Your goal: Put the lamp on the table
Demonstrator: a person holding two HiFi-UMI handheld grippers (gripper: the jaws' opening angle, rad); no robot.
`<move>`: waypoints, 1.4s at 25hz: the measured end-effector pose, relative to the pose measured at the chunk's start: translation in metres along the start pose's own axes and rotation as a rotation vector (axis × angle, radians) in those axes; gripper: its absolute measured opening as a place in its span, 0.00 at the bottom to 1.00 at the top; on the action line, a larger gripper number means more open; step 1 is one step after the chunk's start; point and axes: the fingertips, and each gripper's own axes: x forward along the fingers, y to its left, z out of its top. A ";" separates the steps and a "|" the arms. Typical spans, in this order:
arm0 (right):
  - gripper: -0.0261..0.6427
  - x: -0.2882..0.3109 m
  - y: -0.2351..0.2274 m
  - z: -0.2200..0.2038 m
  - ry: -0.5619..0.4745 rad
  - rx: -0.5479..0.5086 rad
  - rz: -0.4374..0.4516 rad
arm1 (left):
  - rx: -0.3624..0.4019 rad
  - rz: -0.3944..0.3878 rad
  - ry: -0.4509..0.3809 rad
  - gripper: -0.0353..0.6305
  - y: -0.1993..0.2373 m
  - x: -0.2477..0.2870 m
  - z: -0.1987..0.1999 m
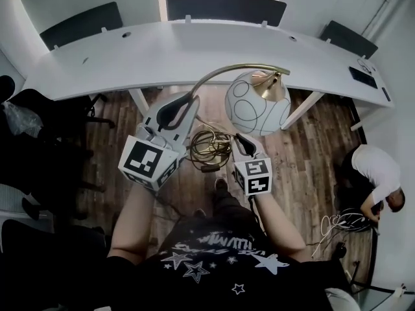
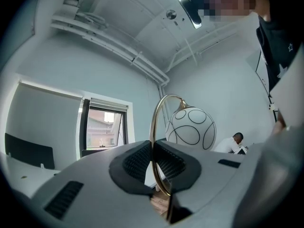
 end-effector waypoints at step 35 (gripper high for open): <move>0.11 0.206 -0.131 0.067 -0.009 -0.016 0.110 | 0.017 0.118 0.045 0.11 0.138 0.190 -0.049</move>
